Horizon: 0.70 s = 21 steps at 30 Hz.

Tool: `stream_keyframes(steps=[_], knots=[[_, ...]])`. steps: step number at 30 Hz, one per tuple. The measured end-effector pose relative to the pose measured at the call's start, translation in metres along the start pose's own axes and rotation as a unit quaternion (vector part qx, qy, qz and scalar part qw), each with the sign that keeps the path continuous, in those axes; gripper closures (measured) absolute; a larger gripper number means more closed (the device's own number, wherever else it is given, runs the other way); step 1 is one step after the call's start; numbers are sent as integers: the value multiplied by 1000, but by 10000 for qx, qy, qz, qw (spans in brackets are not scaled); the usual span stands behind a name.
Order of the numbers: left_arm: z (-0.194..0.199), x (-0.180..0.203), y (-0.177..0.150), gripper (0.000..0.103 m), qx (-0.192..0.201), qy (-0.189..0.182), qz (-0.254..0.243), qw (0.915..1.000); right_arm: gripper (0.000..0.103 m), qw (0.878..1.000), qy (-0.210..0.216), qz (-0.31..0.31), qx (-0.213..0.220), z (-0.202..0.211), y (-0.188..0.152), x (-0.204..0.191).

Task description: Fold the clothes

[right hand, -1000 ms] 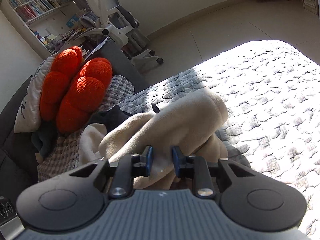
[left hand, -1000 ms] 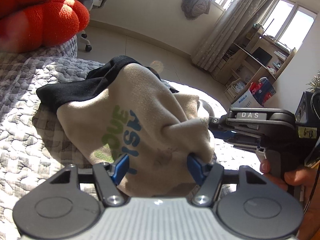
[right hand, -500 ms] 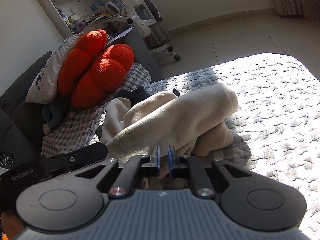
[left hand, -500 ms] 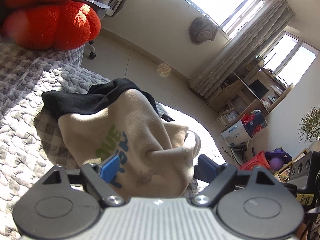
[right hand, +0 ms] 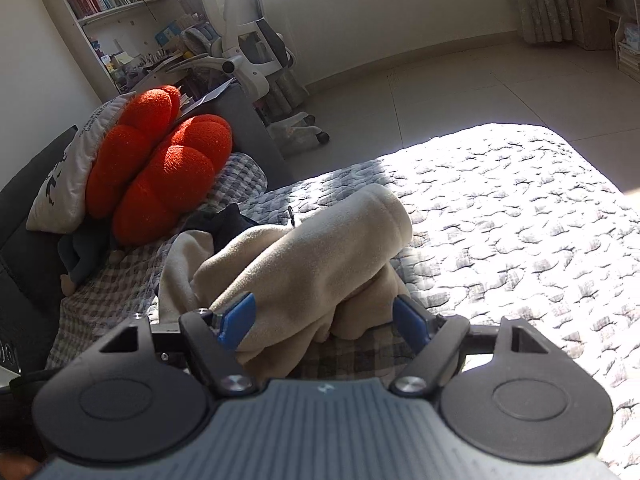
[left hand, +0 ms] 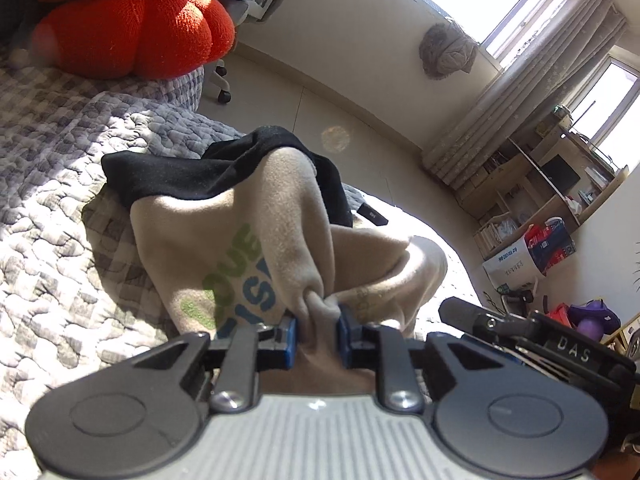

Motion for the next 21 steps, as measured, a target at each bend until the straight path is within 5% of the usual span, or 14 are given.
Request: stream_keyframes(steps=[12,21], knots=[[66,-22,14,90,504,221,-535,9970,23,9997,-39,67,231,7,5,0],[102,-46,41,90,933,411,-713,9922,22,9988,423,143,221,9,2,-27]])
Point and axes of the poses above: each gripper's, at about its wrist camera, not at the fingertips, and z roughly against the way its jaws point, x to its right, y to its top, the point moved 9 cm from there along -z, roughly the way its jaws point, and after that the axes turned 6 degrees about -y, right-handed, at the moved point
